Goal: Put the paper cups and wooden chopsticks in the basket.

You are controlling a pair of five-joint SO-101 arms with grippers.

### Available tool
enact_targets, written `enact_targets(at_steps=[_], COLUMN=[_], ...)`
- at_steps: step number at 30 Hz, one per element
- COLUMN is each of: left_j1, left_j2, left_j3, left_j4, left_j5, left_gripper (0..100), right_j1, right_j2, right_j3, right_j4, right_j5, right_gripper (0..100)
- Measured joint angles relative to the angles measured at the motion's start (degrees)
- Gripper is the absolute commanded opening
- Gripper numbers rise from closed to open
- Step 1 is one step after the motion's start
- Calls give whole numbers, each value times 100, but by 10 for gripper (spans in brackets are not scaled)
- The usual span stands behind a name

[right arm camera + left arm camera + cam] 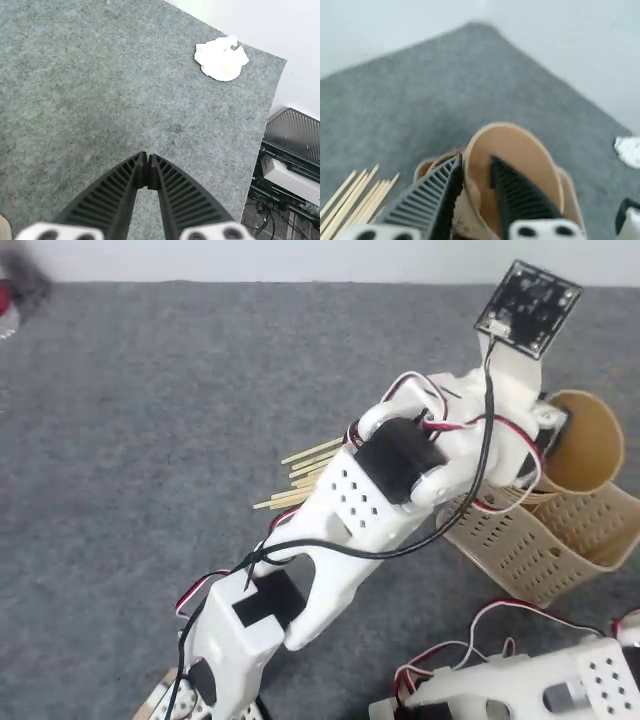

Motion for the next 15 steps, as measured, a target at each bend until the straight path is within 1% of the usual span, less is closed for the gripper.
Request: enact_targets(at_steps=[2, 5, 10, 15], left_j1=[-44, -308, -949, -941], left_j2=[0, 0, 105, 598], left_j3=[-79, -105, 105, 334], left_j4=[352, 686, 800, 967], left_j5=[0, 0, 0, -220], left_gripper=[227, 229, 230, 230], right_j1=[0, 0, -141, -132], right_j2=[0, 0, 0, 0], right_j3=[0, 0, 44, 44], right_j4=[0, 0, 70, 141], right_j5=[0, 0, 0, 0], right_gripper=[7, 7, 7, 7])
